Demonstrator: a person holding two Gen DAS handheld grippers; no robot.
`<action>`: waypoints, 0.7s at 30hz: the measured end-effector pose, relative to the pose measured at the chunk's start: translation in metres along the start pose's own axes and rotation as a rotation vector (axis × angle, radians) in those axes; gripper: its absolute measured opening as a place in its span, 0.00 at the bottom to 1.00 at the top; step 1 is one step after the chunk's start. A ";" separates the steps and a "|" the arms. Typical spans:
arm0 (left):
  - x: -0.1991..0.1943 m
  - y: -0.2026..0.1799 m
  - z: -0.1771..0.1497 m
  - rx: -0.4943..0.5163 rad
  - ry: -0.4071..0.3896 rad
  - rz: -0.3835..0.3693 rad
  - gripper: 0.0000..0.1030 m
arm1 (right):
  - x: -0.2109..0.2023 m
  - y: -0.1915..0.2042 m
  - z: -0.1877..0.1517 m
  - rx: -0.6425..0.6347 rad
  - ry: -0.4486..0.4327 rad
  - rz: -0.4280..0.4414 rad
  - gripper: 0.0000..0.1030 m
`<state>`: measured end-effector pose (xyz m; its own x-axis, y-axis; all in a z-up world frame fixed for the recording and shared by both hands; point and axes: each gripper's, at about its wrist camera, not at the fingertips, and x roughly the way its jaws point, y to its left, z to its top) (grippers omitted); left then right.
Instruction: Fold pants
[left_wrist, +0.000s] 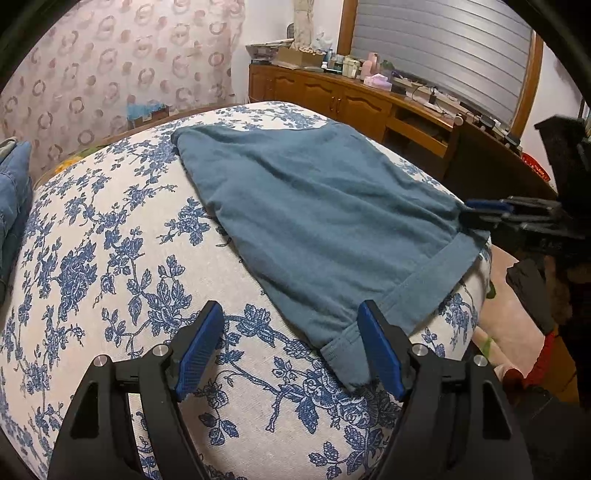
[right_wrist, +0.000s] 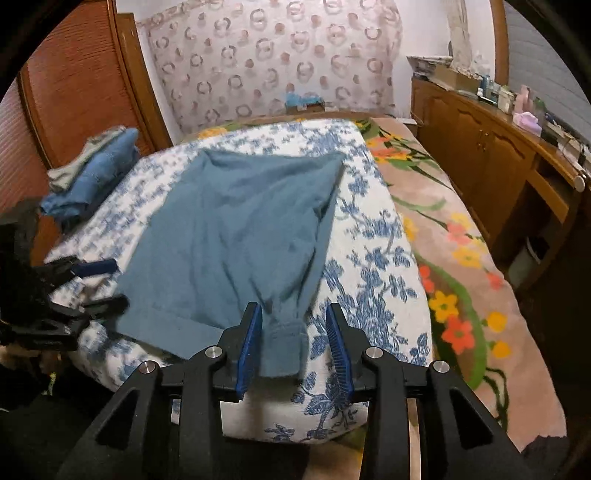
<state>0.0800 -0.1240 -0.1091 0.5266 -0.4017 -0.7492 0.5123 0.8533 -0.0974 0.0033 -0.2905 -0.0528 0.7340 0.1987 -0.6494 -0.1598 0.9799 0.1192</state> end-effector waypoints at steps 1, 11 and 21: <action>0.000 0.000 0.000 0.001 0.000 -0.001 0.74 | 0.004 0.000 -0.003 -0.013 0.024 -0.029 0.36; -0.002 -0.002 0.002 -0.003 -0.005 -0.010 0.74 | 0.001 -0.002 -0.012 0.024 0.022 -0.010 0.36; -0.001 -0.007 0.004 0.011 0.000 -0.042 0.74 | 0.006 0.001 -0.010 0.020 0.026 0.027 0.36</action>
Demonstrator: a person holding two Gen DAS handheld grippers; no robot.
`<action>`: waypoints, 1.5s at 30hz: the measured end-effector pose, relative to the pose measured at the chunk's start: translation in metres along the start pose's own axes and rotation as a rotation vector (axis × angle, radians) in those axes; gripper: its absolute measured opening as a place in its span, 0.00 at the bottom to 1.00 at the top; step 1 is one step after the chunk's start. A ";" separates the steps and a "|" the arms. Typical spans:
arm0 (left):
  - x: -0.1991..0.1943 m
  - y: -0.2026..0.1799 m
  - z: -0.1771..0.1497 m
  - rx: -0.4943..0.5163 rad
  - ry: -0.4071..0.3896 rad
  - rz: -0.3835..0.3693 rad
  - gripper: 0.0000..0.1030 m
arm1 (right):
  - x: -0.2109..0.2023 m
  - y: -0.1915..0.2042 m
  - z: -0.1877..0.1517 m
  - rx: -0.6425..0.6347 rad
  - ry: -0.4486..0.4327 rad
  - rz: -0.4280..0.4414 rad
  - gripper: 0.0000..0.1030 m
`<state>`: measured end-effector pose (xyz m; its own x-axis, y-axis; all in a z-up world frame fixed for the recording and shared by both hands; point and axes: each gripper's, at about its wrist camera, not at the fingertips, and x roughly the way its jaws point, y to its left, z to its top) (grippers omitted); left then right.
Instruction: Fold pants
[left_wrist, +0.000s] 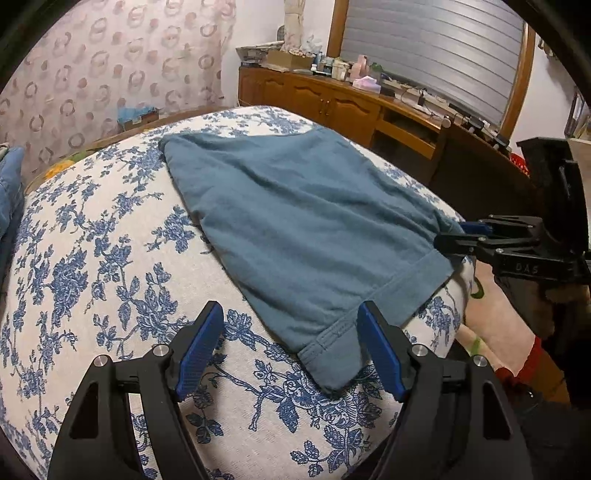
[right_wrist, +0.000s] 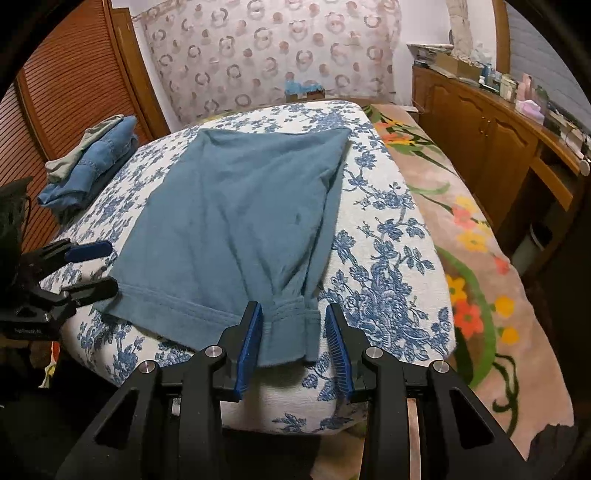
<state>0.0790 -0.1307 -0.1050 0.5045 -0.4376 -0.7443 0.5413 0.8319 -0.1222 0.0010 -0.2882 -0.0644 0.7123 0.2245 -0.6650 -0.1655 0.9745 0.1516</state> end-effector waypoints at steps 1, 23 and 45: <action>0.002 0.000 -0.001 -0.002 0.009 0.003 0.74 | 0.001 0.002 0.000 -0.009 -0.003 -0.007 0.36; 0.002 -0.009 -0.003 0.022 0.005 -0.040 0.47 | 0.001 0.005 -0.008 0.000 -0.043 0.055 0.16; -0.007 -0.015 -0.015 -0.008 0.018 -0.035 0.46 | 0.001 0.009 -0.008 -0.004 -0.045 0.062 0.17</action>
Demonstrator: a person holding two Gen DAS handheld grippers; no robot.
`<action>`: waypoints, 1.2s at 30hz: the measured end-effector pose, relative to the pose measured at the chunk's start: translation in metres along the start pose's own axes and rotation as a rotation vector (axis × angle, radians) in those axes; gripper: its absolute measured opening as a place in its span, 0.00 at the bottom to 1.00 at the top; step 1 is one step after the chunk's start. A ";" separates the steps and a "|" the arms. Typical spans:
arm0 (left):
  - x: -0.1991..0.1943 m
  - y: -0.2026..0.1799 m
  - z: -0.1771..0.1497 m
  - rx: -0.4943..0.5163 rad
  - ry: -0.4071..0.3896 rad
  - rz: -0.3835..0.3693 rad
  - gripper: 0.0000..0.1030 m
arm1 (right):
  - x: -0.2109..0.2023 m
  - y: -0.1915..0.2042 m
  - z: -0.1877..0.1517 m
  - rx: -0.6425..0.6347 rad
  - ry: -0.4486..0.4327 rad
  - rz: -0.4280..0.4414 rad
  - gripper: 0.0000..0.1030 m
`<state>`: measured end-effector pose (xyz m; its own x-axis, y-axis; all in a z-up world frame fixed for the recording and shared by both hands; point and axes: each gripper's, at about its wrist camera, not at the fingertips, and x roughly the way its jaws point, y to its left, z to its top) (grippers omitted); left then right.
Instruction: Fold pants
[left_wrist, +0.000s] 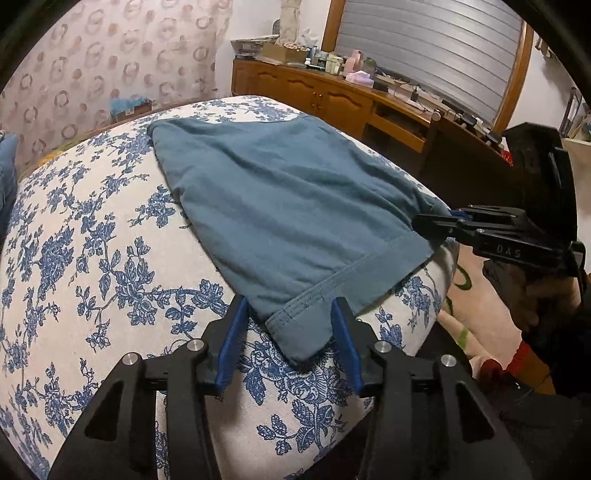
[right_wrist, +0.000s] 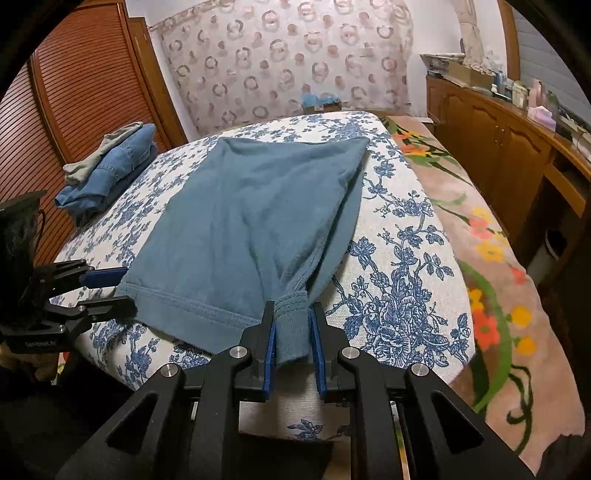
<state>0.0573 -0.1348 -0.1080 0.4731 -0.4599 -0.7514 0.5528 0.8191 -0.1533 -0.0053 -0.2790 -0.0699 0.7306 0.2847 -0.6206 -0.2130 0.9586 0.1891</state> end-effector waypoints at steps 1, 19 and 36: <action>0.000 -0.001 0.000 0.008 0.000 0.006 0.46 | 0.001 -0.001 0.000 0.002 0.001 0.002 0.18; -0.009 0.001 0.016 0.014 -0.043 -0.027 0.13 | 0.001 0.001 0.003 0.018 -0.024 0.044 0.13; -0.129 0.020 0.080 0.049 -0.321 0.056 0.12 | -0.085 0.050 0.092 -0.154 -0.292 0.148 0.13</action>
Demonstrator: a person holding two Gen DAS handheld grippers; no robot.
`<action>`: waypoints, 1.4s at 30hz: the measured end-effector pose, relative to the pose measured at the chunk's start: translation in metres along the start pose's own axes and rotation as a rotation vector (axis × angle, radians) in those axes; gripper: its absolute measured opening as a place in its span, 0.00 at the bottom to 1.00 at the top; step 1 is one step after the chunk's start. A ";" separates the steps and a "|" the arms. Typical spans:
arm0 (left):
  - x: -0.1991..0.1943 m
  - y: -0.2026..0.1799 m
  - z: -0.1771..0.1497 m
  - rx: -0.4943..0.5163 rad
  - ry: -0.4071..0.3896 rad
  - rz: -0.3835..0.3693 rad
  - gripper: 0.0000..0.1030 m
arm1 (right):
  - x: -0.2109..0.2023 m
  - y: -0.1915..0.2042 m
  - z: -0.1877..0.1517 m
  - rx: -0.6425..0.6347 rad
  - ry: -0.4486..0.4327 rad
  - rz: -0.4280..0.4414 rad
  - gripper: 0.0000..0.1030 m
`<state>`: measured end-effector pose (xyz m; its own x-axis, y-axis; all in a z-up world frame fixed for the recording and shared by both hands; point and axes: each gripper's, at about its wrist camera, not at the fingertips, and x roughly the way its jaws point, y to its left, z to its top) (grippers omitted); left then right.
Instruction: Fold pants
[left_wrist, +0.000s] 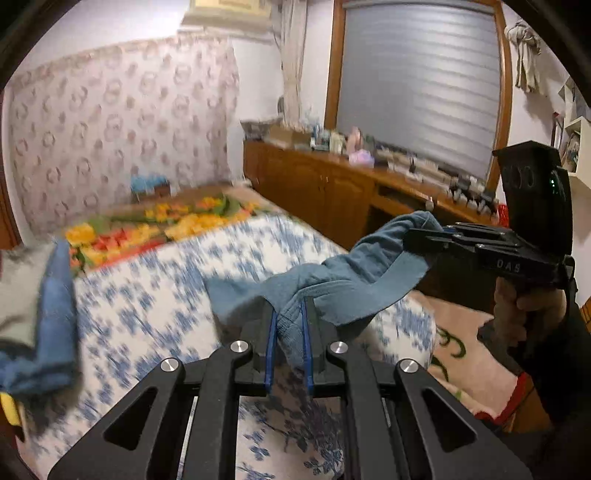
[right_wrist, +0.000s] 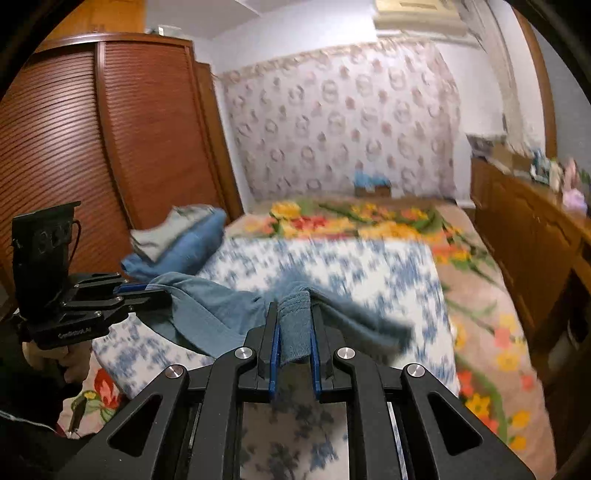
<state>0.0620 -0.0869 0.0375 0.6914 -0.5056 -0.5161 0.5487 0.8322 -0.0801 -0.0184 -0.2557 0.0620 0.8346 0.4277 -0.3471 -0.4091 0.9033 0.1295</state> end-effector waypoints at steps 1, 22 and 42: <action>-0.005 0.002 0.004 0.003 -0.013 0.005 0.12 | -0.005 0.003 0.006 -0.012 -0.017 0.007 0.13; -0.016 0.102 0.110 0.055 -0.169 0.345 0.12 | 0.108 0.000 0.144 -0.094 -0.080 0.083 0.13; -0.009 0.089 0.011 0.003 -0.009 0.282 0.12 | 0.163 -0.001 0.085 -0.111 0.095 0.151 0.13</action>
<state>0.1101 -0.0108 0.0442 0.8212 -0.2565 -0.5098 0.3355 0.9396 0.0675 0.1493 -0.1841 0.0842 0.7244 0.5481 -0.4181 -0.5695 0.8176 0.0851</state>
